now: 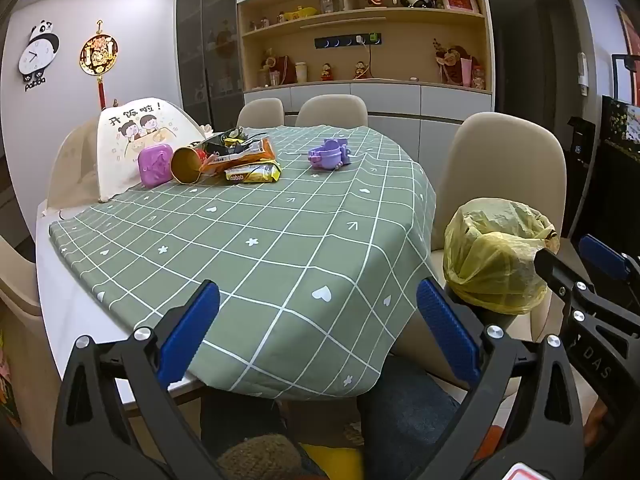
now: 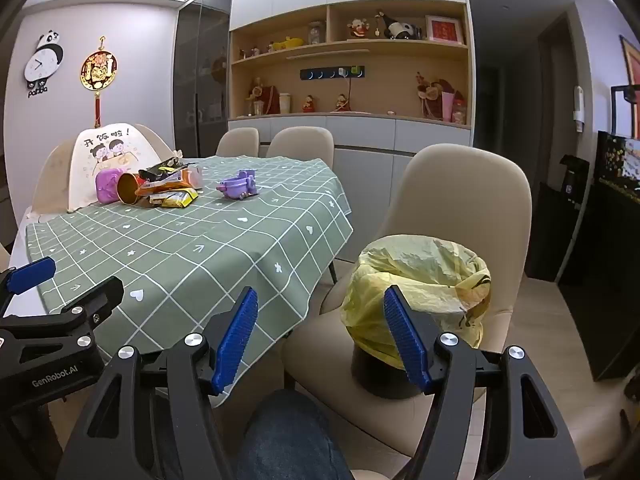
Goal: Collect trash
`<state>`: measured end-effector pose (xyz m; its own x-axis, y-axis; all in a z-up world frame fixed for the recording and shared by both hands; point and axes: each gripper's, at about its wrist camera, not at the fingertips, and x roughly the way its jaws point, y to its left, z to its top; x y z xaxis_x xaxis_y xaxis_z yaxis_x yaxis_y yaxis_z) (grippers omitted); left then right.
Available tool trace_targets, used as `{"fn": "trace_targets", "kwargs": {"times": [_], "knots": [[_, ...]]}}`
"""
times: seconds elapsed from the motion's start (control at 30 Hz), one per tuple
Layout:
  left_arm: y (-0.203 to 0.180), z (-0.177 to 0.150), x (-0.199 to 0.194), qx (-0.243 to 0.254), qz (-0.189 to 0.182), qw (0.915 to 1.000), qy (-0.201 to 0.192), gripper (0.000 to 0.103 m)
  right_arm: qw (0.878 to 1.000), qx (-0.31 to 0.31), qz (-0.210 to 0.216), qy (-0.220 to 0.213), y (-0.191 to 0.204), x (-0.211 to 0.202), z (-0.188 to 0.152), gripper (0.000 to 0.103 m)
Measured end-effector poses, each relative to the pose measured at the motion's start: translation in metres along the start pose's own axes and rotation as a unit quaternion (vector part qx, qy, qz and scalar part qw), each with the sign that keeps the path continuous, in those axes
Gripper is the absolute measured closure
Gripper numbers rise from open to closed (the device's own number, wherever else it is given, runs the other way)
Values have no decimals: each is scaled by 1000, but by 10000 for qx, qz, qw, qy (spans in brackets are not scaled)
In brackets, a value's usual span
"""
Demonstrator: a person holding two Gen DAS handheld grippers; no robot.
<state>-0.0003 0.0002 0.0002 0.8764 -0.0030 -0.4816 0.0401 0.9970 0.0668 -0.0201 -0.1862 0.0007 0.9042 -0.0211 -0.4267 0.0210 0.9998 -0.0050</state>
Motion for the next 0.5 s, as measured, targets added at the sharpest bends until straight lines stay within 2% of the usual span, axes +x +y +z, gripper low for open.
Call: {"fn": "trace_targets", "kwargs": {"times": [0.5], "knots": [[0, -3, 0, 63, -20, 10000, 41, 9, 10000, 56, 22, 45, -4, 0, 0, 41]]}}
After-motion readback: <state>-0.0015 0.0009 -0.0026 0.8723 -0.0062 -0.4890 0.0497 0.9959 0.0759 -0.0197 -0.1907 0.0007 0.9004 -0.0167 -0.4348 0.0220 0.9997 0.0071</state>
